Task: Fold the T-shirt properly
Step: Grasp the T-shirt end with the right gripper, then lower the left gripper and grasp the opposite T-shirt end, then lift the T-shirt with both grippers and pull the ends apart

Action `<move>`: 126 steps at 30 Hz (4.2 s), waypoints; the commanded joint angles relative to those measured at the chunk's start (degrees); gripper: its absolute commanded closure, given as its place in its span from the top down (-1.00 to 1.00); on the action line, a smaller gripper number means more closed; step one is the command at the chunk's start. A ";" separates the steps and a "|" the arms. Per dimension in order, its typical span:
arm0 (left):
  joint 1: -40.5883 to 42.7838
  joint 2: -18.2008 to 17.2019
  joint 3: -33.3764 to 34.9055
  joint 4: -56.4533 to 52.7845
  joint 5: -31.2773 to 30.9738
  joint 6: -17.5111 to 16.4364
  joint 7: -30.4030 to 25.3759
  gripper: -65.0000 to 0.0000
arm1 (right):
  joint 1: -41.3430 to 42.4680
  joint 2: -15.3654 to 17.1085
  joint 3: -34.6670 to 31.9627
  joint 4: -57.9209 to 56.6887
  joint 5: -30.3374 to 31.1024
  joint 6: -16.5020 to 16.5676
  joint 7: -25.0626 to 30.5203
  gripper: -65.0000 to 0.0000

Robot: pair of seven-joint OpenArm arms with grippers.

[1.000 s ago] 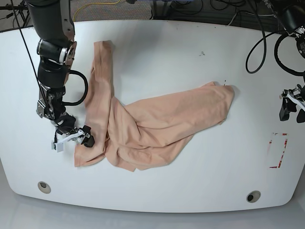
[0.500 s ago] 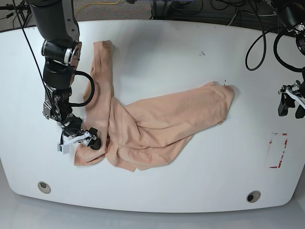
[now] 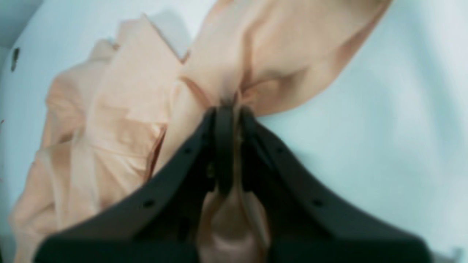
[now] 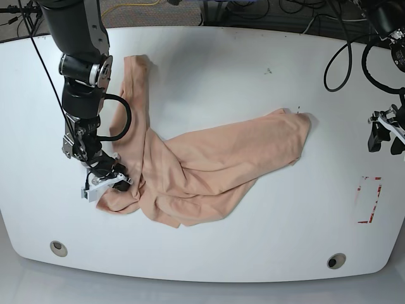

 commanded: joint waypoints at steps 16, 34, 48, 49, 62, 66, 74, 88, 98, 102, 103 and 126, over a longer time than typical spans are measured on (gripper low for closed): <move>-2.65 9.99 8.66 -5.27 -0.79 0.09 -1.44 0.53 | -1.89 3.16 -0.11 15.19 0.52 0.71 -8.25 -1.00; -8.54 15.44 19.65 -20.48 -0.61 0.88 -6.89 0.52 | -7.08 2.81 -6.70 25.21 0.69 0.54 -9.30 -1.00; -13.73 15.26 19.65 -30.94 -0.61 4.40 -7.68 0.52 | -7.70 3.07 -6.53 25.21 0.69 0.54 -9.30 -1.00; -13.91 15.26 19.74 -31.38 -0.61 4.31 -7.68 0.51 | -7.70 2.99 -6.53 25.21 0.69 0.54 -9.30 -1.00; -14.17 15.44 21.93 -32.08 -0.61 4.49 -7.68 -0.74 | -7.70 2.90 -6.53 25.30 0.87 0.54 -9.30 -1.00; -14.17 15.35 22.55 -31.38 -0.61 4.22 -7.68 -0.94 | -7.87 2.99 -6.53 27.41 0.87 0.54 -10.53 -1.00; -13.73 13.33 22.29 -23.73 -0.96 4.14 -7.68 -0.95 | -10.25 3.16 -6.44 37.96 0.87 0.54 -16.69 -1.00; -11.36 8.76 13.93 -7.55 -1.14 3.96 -4.34 -0.95 | -12.53 5.98 -6.62 48.16 0.69 0.45 -22.93 -1.00; -15.05 3.83 10.59 0.18 -1.14 3.96 -2.76 -0.95 | -6.20 10.63 -6.97 48.24 0.69 0.80 -23.10 -1.00; -17.86 2.78 10.59 1.68 -1.14 3.96 -2.76 -0.95 | -2.51 12.13 -7.05 48.16 0.69 0.80 -23.10 -1.00; -18.57 2.60 10.59 1.85 -1.05 3.96 -2.76 -0.95 | -1.81 12.39 -7.05 48.16 0.69 0.80 -23.10 -1.00; -48.81 -5.75 10.68 -4.04 -0.53 4.31 -0.29 -0.94 | 29.84 16.79 -23.32 41.83 0.78 1.33 -24.42 -1.00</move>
